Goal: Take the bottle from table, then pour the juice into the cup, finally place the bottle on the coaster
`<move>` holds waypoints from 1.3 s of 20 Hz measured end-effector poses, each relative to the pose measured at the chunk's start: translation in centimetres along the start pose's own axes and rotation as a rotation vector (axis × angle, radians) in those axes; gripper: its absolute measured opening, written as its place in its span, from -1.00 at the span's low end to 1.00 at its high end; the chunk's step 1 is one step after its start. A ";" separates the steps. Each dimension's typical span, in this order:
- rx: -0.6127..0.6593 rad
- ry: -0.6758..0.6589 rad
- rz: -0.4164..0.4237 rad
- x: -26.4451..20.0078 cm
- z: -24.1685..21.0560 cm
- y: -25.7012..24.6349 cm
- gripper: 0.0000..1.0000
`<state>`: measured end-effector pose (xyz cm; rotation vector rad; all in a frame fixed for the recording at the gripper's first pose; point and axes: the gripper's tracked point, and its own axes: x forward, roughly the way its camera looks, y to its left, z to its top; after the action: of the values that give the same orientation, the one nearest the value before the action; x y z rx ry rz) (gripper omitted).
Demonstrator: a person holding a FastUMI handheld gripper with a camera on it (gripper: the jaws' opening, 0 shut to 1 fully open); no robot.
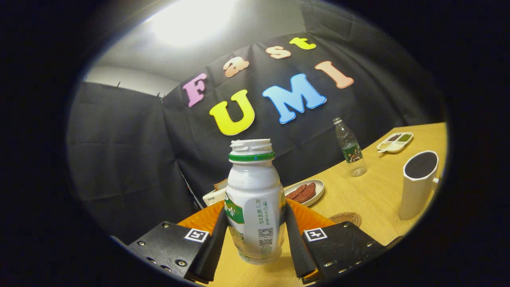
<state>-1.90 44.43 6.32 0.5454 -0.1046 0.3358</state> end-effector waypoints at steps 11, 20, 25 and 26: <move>0.470 -0.187 -0.065 -0.9 5.3 -6.4 0.44; 0.746 -0.275 -0.113 -1.1 6.1 -9.1 0.44; 0.857 -0.321 -0.115 -1.1 6.7 -9.7 0.43; 0.871 -0.324 -0.115 -1.1 6.8 -9.7 0.44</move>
<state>0.32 32.74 7.10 1.4628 -0.2416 0.1635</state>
